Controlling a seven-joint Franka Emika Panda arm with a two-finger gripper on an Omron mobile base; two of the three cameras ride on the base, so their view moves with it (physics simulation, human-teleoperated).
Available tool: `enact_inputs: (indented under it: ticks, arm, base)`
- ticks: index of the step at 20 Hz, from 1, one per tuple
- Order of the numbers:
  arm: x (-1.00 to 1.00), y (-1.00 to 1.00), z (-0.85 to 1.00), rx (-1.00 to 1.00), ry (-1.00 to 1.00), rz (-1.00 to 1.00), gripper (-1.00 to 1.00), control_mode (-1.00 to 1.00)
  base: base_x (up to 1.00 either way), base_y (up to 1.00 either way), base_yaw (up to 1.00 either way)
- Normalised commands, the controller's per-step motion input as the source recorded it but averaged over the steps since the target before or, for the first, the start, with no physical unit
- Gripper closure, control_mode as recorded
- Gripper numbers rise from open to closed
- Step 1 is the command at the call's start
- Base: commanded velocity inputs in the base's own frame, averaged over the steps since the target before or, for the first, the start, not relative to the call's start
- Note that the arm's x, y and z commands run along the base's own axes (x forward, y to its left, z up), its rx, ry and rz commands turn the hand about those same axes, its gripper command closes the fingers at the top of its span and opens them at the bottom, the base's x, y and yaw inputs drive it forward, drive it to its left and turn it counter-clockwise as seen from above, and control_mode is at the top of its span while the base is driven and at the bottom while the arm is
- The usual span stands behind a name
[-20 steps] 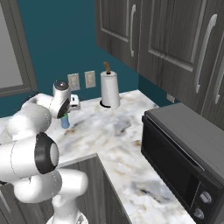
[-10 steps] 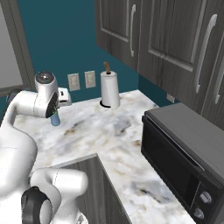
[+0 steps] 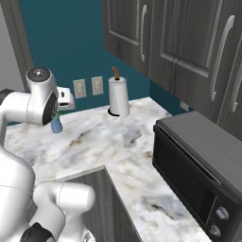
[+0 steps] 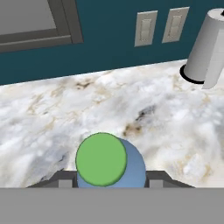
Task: Place the drinks on the dining counter in a tight cluster.
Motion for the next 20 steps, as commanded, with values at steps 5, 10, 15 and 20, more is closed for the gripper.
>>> enact_inputs:
  ticks: [5,10,15,20]
  arm:
    - [-0.04,0.0,0.0,0.0,0.0,0.0,1.0,-1.0]
    - [0.0,0.0,0.0,0.0,0.0,0.0,1.0,-1.0]
    - [0.0,0.0,0.0,0.0,0.0,0.0,1.0,1.0]
    - [0.0,0.0,0.0,0.0,0.0,0.0,1.0,1.0]
  base:
    - [0.0,0.0,0.0]
    - [0.0,0.0,0.0]
    - [-0.35,0.0,0.0]
    - [-1.0,0.0,-0.02]
